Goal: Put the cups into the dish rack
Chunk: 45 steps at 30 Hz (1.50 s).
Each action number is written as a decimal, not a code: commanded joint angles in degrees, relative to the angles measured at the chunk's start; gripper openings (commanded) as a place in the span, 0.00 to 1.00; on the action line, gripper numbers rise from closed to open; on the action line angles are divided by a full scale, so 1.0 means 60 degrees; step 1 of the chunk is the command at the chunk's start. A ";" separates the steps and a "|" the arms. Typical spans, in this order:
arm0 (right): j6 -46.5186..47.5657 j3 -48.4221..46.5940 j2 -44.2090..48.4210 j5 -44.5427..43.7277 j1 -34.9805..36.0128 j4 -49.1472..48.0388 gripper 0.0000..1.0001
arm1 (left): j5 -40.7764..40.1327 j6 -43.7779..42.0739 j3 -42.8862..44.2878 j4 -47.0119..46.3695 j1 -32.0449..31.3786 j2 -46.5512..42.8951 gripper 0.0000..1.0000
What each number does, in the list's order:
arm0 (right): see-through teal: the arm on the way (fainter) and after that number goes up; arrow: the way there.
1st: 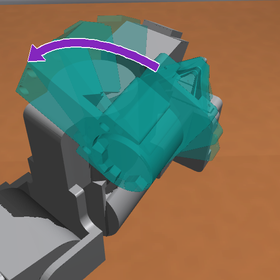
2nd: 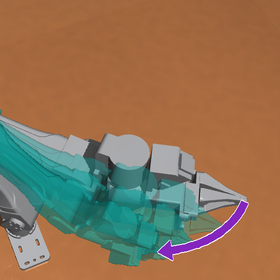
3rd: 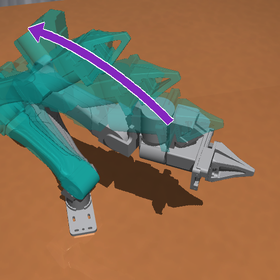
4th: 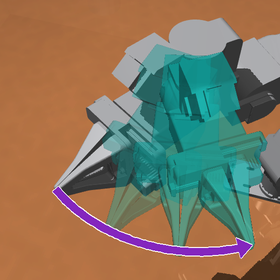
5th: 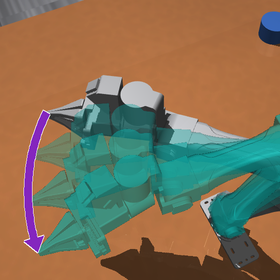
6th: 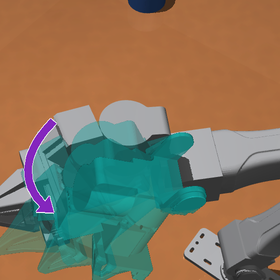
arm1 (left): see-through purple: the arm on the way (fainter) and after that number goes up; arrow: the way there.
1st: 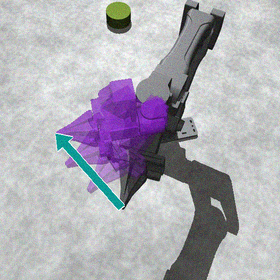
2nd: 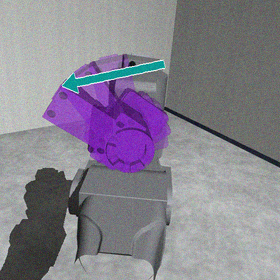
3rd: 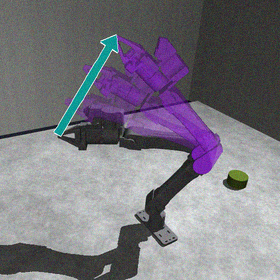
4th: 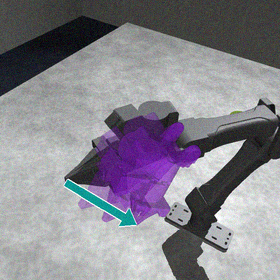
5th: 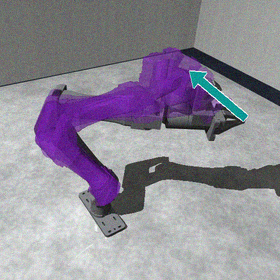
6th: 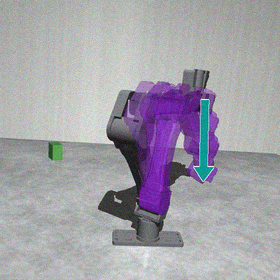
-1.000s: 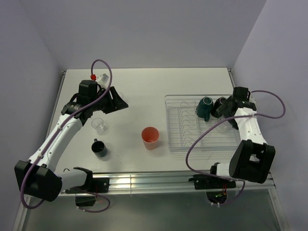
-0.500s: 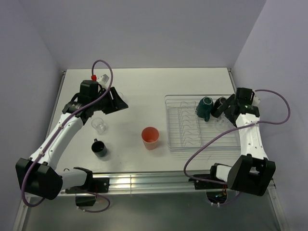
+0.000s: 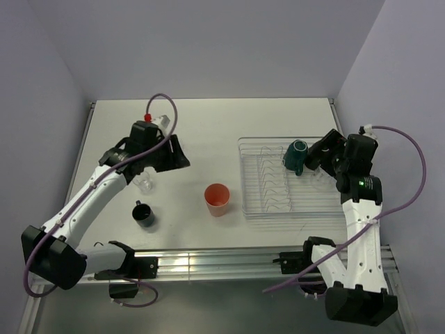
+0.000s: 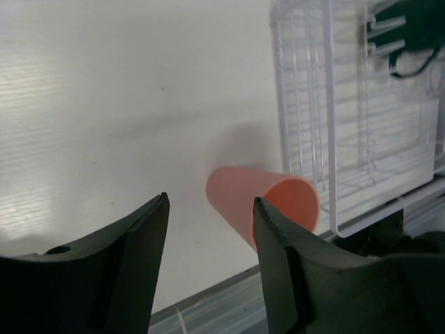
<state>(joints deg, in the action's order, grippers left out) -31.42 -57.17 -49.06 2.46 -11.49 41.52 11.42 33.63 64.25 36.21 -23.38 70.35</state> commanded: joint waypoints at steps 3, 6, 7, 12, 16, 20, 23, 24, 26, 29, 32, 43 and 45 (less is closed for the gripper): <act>0.0110 -0.0930 0.0208 0.0908 0.0990 -0.0737 1.00 | -0.1859 0.0239 0.0353 0.0587 -0.2254 -0.0050 0.58; -0.0051 -0.1048 0.0134 0.0967 0.1649 -0.0985 0.98 | -0.2313 0.0708 0.0147 0.0514 -0.3074 -0.0006 0.58; -0.0081 -0.1034 0.0163 0.0967 0.1781 -0.1059 0.98 | -0.2444 0.0840 0.0132 0.0514 -0.3512 0.0154 0.58; -0.0183 -0.0873 0.0134 0.1026 0.2528 -0.1440 0.98 | -0.3660 0.1616 0.0321 0.0645 -0.4672 0.0930 0.57; -0.0125 -0.0800 0.0222 0.1128 0.2588 -0.1456 0.98 | -0.4641 0.2071 0.0659 0.1347 -0.5243 0.1736 0.56; -0.0125 -0.0638 0.0383 0.1187 0.2588 -0.1514 0.98 | -0.5081 0.2335 0.0586 0.1524 -0.5318 0.2059 0.54; -0.0125 -0.0536 0.0442 0.1304 0.2574 -0.1602 0.97 | -0.4980 0.2306 0.0411 0.1277 -0.5362 0.2206 0.48; -0.0154 -0.0507 0.0456 0.1319 0.2588 -0.1631 0.97 | -0.4951 0.2291 0.0323 0.1203 -0.5362 0.2250 0.36; -0.0169 -0.0448 0.0457 0.1406 0.2588 -0.1675 0.95 | -0.4877 0.2262 0.0308 0.1100 -0.5362 0.2338 0.18; -0.0198 -0.0375 0.0457 0.1494 0.2603 -0.1778 0.94 | -0.4819 0.2101 0.0366 0.1070 -0.5362 0.2338 0.00; -0.0169 -0.0360 0.0398 0.1524 0.2603 -0.1793 0.93 | -0.4543 0.1780 0.0571 0.0954 -0.5216 0.2163 0.00; -0.0227 -0.0024 0.0340 0.2503 0.2909 -0.2626 0.96 | 0.1285 0.0372 0.1523 -0.0511 -0.1131 -0.0020 0.00; -0.0387 0.0064 0.0281 0.2884 0.3041 -0.3166 0.97 | 0.3457 0.0547 0.1291 -0.1299 -0.0256 -0.0151 0.00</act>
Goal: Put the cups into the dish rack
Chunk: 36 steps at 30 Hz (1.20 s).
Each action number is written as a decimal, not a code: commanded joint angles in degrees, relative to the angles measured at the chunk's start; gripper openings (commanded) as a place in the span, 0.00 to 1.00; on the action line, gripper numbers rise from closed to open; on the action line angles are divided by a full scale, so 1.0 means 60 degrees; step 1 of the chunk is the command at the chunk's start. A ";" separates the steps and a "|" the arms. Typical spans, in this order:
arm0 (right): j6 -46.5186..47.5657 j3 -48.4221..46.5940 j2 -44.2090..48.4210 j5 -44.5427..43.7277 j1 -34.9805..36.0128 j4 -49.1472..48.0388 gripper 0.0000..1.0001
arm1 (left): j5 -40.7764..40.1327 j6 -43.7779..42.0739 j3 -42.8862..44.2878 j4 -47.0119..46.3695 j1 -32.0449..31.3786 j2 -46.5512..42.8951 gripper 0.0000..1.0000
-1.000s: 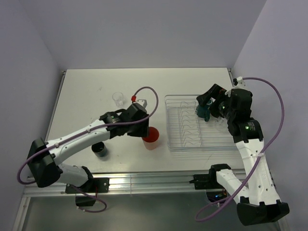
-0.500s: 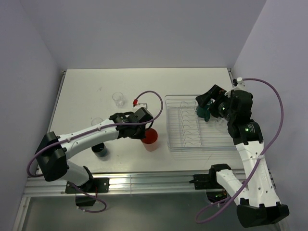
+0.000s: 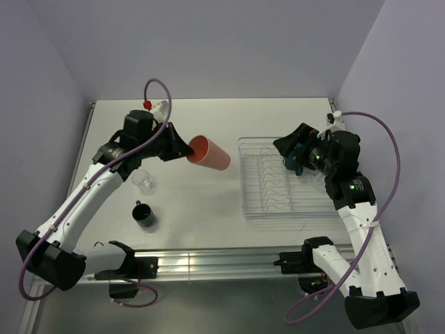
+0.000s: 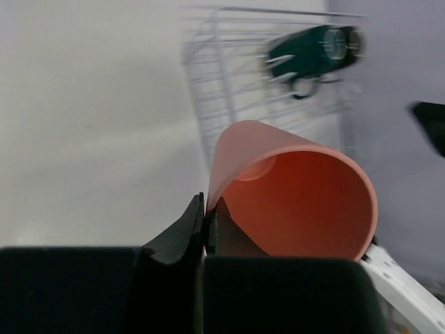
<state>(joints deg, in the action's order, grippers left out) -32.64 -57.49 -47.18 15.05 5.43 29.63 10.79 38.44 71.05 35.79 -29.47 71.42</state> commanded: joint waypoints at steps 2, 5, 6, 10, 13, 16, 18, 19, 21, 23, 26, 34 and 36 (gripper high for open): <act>-0.0359 0.0324 -0.0003 0.1284 0.0485 -0.1886 0.98 | 0.5327 0.0592 -0.0731 -0.3196 0.1379 -0.0447 0.00; -0.0725 0.0529 0.0070 0.1578 0.0996 -0.2707 1.00 | 0.7852 0.3036 -0.1876 -0.6335 0.2187 -0.0477 0.00; -0.0929 0.0602 0.0070 0.1651 0.1115 -0.2914 1.00 | 0.8102 0.3535 -0.2388 -0.7869 0.2304 -0.0347 0.00; -0.1502 0.1056 0.0129 0.2105 0.1511 -0.4013 1.00 | 0.8675 0.5354 -0.3080 -1.0354 0.2320 -0.0038 0.00; -0.1956 0.1451 0.0187 0.2325 0.1687 -0.4892 1.00 | 0.8808 0.6351 -0.3418 -1.2055 0.2320 0.0152 0.00; -0.2483 0.1818 0.0100 0.2793 0.1863 -0.6048 1.00 | 0.8852 0.7128 -0.3579 -1.3272 0.2320 0.0430 0.00; -0.2733 0.1993 -0.0018 0.2926 0.2096 -0.6664 1.00 | 0.8881 0.7551 -0.3623 -1.3727 0.2320 0.0635 0.00; -0.2762 0.2038 -0.0061 0.2926 0.2170 -0.6826 1.00 | 0.8881 0.7656 -0.3623 -1.4033 0.2320 0.0694 0.00; -0.2894 0.2155 -0.0135 0.2941 0.2346 -0.7367 1.00 | 0.8896 0.7730 -0.3580 -1.4139 0.2320 0.0797 0.00; -0.3258 0.2301 -0.0150 0.2970 0.2566 -0.8184 1.00 | 0.8866 0.7599 -0.3492 -1.3862 0.2320 0.0827 0.00; -0.3654 0.2478 -0.0208 0.2956 0.2830 -0.9021 1.00 | 0.8881 0.7510 -0.3462 -1.3831 0.2320 0.0899 0.00; -0.3773 0.2449 -0.0544 0.2546 0.3562 -0.9639 1.00 | 0.8910 0.7730 -0.3404 -1.4095 0.2320 0.1002 0.00; -0.3788 0.2405 -0.0662 0.2575 0.3796 -0.9713 1.00 | 0.8896 0.7832 -0.3403 -1.4270 0.2320 0.1032 0.00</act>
<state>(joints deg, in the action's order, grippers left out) -54.65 -42.72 -50.41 31.03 26.76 -23.70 63.20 84.23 49.19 -44.45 -15.44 77.67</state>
